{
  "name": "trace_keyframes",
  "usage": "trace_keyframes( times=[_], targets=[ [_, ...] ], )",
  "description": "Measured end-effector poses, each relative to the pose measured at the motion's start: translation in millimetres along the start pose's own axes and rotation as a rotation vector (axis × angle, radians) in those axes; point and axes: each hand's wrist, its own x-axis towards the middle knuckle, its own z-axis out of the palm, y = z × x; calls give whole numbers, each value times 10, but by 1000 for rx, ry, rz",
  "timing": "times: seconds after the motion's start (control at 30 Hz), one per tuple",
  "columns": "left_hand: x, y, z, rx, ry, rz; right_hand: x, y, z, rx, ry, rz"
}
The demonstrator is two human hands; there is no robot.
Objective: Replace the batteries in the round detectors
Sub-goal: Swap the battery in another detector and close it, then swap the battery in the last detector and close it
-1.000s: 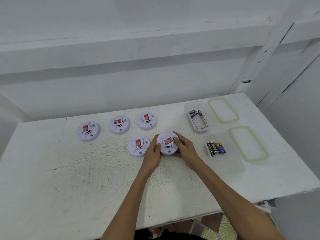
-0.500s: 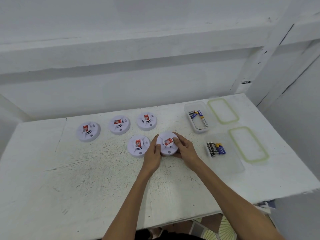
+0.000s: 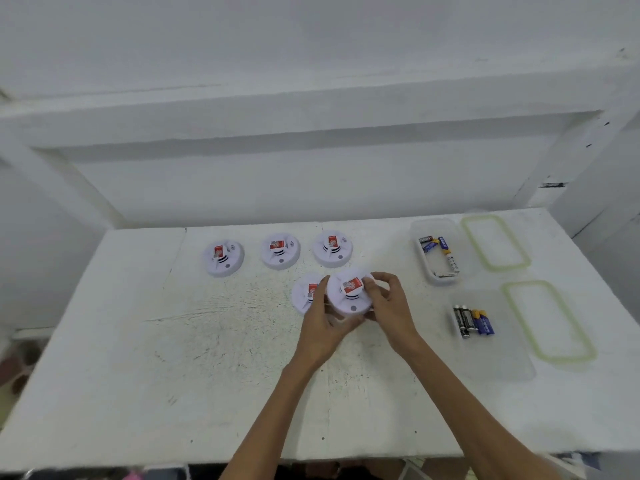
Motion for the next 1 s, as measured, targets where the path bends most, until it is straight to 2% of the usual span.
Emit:
trace_keyframes(
  times=[0.13, 0.27, 0.53, 0.63, 0.83, 1.0],
  targets=[
    [-51, 49, -461, 12, 167, 39, -129, -159, 449, -115, -51, -77],
    [-112, -119, -1030, 199, 281, 52, -225, -192, 940, -213, -166, -144],
    [-191, -525, -1875, 429, 321, -5, -203, 55, 1734, -448, -289, -171],
    [-137, -613, -1973, 536, 330, -13, -187, 151, 1878, -574, -305, -169],
    [3, -783, -1924, 710, 313, -65, -219, 211, 1940, -642, -257, -193],
    [13, -851, -1867, 746, 354, -89, -305, 165, 1748, -703, -254, -371]
  ],
)
